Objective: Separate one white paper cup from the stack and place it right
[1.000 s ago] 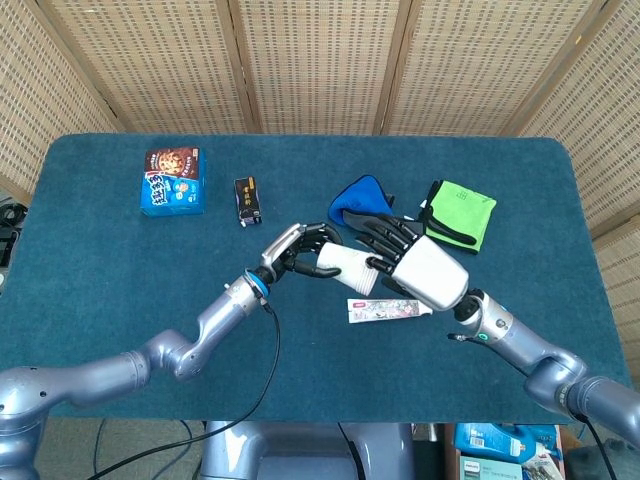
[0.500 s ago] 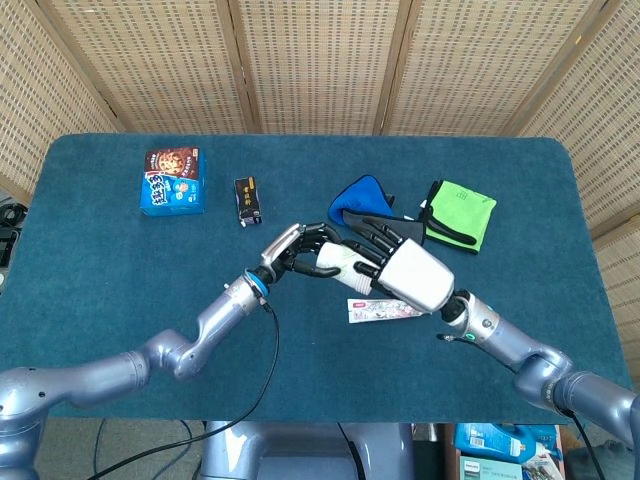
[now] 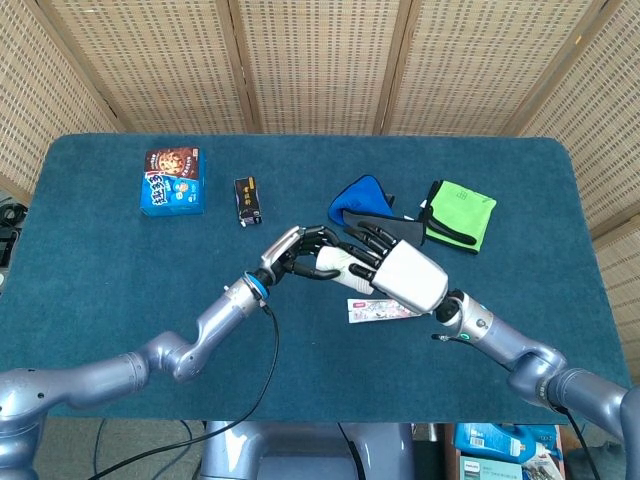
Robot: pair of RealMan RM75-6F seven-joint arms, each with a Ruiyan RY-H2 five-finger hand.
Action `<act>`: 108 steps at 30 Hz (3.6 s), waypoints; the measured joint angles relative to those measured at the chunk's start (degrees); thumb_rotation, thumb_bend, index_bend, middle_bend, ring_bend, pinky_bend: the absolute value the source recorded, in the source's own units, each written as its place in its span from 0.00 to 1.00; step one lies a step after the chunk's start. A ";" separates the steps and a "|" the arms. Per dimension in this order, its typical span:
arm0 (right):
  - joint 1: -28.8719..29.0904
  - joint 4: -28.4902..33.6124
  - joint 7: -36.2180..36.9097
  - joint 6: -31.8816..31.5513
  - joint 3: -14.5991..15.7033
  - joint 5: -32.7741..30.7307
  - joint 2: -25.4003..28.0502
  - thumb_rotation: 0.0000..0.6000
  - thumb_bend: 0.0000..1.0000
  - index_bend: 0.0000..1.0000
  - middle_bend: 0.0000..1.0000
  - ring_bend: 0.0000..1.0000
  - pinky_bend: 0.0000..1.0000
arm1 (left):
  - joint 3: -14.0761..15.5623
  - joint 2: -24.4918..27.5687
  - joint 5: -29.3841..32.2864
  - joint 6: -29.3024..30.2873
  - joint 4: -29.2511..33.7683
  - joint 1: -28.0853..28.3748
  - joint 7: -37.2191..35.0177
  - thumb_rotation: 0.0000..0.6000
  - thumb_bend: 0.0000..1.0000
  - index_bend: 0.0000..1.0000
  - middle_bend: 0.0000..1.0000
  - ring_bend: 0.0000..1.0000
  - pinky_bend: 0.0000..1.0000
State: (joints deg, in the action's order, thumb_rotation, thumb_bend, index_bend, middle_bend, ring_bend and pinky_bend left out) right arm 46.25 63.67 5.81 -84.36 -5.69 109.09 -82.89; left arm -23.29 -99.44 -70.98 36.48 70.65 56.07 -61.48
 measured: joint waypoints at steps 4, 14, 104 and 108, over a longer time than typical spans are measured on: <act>0.14 -0.11 -0.19 -0.17 0.24 -0.02 -0.13 1.00 0.58 0.59 0.37 0.20 0.28 | -0.09 -0.09 0.06 -0.11 0.00 -0.01 0.14 1.00 0.21 0.46 0.50 0.48 0.50; 0.32 -1.03 -0.12 -0.77 0.74 -0.33 -0.73 1.00 0.60 0.64 0.38 0.20 0.28 | -0.22 -0.49 0.11 -0.38 -0.29 -0.05 0.25 1.00 0.21 0.46 0.50 0.48 0.50; -25.98 7.16 -9.60 -6.97 4.75 -16.74 11.67 1.00 0.00 0.06 0.00 0.00 0.00 | 16.39 26.52 -9.31 25.43 -1.17 -23.15 40.02 1.00 0.21 0.00 0.00 0.00 0.00; -30.82 9.80 -6.52 -9.69 4.87 -19.47 11.88 1.00 0.00 0.02 0.00 0.00 0.00 | 16.83 28.74 -7.77 30.84 2.92 -27.89 44.19 1.00 0.20 0.00 0.00 0.00 0.00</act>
State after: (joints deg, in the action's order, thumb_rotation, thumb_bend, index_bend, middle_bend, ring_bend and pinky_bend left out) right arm 15.43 73.47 -0.70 -94.04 -0.82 89.62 -71.01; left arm -6.47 -70.70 -78.75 67.32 73.56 28.18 -17.29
